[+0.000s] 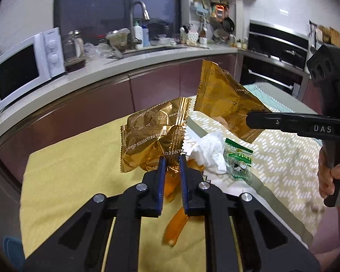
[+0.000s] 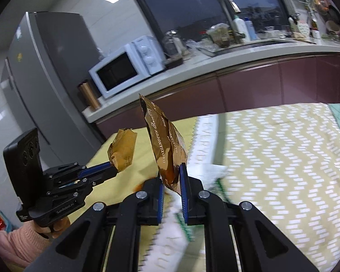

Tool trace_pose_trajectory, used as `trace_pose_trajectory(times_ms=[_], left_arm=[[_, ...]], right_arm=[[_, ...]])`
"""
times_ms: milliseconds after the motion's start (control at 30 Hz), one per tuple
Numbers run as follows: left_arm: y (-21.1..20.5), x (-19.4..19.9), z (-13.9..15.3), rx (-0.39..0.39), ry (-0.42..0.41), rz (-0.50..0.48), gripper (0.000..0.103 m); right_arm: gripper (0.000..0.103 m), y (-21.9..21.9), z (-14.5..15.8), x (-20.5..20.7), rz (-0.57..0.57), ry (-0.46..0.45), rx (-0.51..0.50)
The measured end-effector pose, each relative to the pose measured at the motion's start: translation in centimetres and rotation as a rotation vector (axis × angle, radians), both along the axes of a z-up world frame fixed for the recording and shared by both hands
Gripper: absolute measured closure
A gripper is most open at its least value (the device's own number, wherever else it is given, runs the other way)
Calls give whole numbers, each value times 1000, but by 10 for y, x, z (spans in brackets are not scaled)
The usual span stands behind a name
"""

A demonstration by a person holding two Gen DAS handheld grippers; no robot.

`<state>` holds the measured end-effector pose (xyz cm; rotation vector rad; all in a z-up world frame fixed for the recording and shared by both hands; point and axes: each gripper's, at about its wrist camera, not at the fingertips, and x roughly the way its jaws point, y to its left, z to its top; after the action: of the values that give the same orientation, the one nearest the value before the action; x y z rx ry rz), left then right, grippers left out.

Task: Collect trash
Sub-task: 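Lift both gold wrappers and carry them toward the teal bin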

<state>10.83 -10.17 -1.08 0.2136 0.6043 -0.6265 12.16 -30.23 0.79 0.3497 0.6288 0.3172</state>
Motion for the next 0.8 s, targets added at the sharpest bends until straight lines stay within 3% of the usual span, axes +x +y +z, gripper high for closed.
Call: trace_pose_trajectory(times_ms=[533, 800], left_arm=[[146, -64, 5, -84, 39, 194, 90], [193, -90, 0, -92, 50, 270, 90]], right_arm=[[91, 112, 13, -1, 283, 1, 65], [91, 169, 6, 4, 401, 38, 63]])
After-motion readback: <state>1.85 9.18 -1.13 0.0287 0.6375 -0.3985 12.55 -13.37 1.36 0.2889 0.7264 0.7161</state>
